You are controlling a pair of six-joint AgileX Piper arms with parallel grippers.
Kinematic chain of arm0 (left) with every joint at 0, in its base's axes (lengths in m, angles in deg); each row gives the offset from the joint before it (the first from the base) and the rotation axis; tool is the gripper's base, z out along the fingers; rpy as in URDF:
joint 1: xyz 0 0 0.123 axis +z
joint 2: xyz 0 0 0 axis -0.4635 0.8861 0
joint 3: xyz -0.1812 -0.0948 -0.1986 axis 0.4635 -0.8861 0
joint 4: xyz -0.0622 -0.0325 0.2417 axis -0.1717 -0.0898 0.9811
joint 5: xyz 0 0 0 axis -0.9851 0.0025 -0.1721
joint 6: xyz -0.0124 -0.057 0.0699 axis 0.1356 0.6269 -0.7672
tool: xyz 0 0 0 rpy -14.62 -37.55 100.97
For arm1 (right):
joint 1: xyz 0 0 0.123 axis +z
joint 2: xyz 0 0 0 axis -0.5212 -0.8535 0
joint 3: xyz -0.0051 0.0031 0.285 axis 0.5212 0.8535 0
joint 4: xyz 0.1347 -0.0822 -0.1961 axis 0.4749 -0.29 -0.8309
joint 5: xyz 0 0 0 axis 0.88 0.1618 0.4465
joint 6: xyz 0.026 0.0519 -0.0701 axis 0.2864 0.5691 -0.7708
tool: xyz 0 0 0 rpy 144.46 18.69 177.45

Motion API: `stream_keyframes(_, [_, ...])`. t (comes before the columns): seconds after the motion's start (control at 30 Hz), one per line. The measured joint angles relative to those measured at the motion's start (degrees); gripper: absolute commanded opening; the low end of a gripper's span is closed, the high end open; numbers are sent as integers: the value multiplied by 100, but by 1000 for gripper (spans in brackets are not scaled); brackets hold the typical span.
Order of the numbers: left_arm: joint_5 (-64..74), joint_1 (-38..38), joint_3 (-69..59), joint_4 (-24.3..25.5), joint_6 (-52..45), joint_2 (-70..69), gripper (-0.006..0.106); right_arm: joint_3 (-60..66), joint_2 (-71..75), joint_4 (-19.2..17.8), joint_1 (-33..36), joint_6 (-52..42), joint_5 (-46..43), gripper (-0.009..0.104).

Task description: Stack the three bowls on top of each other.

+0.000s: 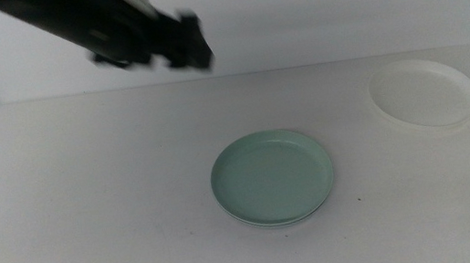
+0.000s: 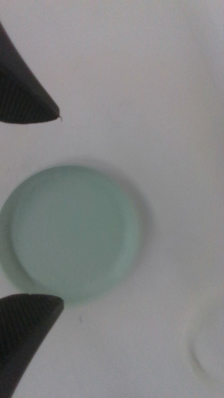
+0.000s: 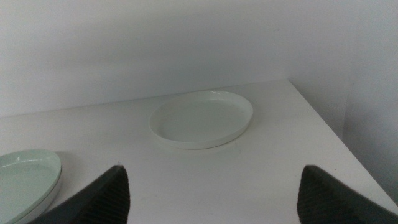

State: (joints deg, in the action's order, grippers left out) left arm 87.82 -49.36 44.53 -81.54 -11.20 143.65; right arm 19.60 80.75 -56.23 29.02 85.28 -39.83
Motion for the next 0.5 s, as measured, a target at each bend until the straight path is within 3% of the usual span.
stream_keyframes(0.23, [204, 0, -900, -145, -213, -2873, 94, 0, 0, 0, 0, 0, 0, 81])
stream_keyframes(0.5, [546, 0, -1398, 380, 335, -4176, 94, 0, 0, 0, 0, 0, 0, 81])
